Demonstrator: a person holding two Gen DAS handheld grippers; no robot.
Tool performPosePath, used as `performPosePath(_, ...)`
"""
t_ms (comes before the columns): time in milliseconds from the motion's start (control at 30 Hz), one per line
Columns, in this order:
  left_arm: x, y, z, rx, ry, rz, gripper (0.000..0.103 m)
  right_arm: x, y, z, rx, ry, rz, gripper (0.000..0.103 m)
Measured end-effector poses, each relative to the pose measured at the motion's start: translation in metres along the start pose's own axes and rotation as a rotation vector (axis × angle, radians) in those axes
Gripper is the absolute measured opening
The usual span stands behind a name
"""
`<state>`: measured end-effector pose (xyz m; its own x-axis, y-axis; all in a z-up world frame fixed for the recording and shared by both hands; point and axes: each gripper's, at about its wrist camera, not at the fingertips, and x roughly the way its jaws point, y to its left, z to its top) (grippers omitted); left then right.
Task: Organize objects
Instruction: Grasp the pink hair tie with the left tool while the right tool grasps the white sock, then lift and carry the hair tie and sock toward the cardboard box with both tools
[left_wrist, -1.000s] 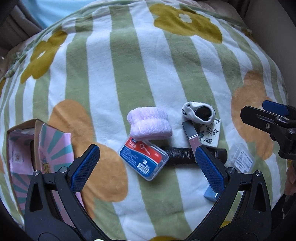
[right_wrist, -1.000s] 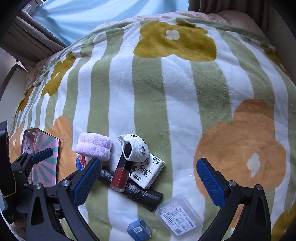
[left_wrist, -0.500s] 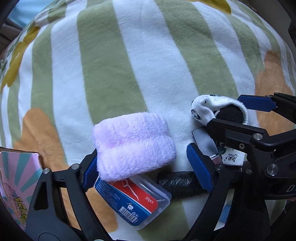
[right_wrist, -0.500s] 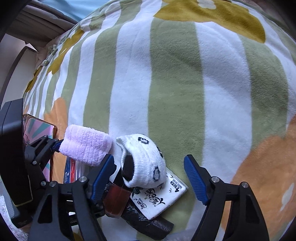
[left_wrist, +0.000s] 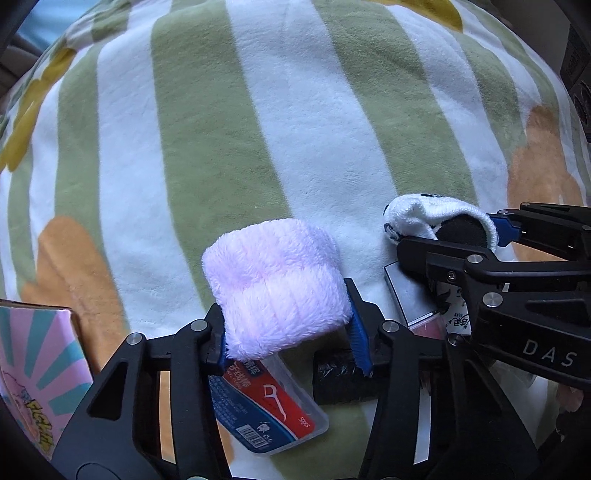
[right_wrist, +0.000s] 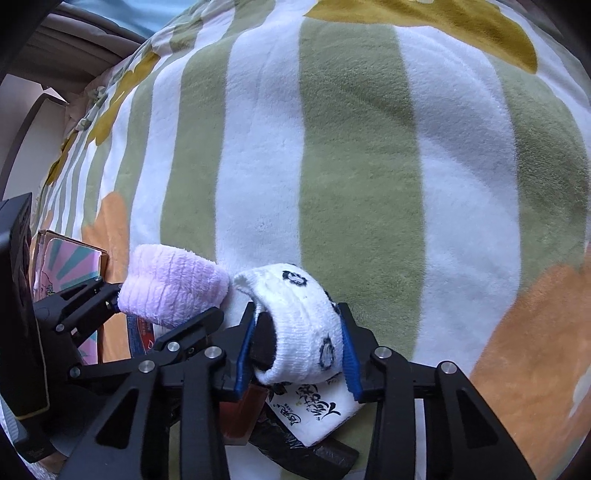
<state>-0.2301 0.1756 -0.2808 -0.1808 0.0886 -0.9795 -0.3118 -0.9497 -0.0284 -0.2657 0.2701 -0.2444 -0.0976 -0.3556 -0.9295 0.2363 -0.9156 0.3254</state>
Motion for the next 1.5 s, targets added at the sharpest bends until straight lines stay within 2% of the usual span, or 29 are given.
performPosePath(300, -0.014, 0.008, 0.003, -0.032, -0.028, -0.043, 0.041, -0.024, 0.001, -0.001, 0.01, -0.033, -0.011, 0.036)
performPosePath(500, -0.034, 0.018, 0.004, -0.067, -0.062, -0.069, 0.041, -0.056, 0.007, -0.001, 0.001, -0.071, -0.031, 0.036)
performPosePath(633, -0.057, 0.026, 0.001, -0.083, -0.097, -0.078, 0.041, -0.077, 0.02, -0.009, -0.011, -0.106, -0.055, 0.036)
performPosePath(667, -0.068, 0.024, -0.003, -0.085, -0.106, -0.078, 0.041, -0.081, 0.034, -0.002, -0.013, -0.115, -0.063, 0.036)
performPosePath(767, -0.103, 0.022, -0.012, -0.096, -0.132, -0.073, 0.041, -0.087, 0.044, 0.006, -0.019, -0.141, -0.079, 0.036)
performPosePath(900, -0.143, 0.032, -0.023, -0.14, -0.172, -0.071, 0.041, -0.116, 0.089, -0.01, -0.036, -0.178, -0.115, 0.036)
performPosePath(1100, -0.203, 0.05, -0.056, -0.207, -0.229, -0.05, 0.041, -0.156, 0.126, -0.042, -0.061, -0.221, -0.156, 0.036)
performPosePath(1300, -0.245, 0.059, -0.097, -0.204, -0.263, -0.022, 0.041, -0.184, 0.144, -0.083, -0.034, -0.242, -0.192, 0.036)
performPosePath(1500, -0.27, 0.069, -0.137, -0.215, -0.273, 0.004, 0.041, -0.198, 0.16, -0.122, -0.011, -0.257, -0.226, 0.036)
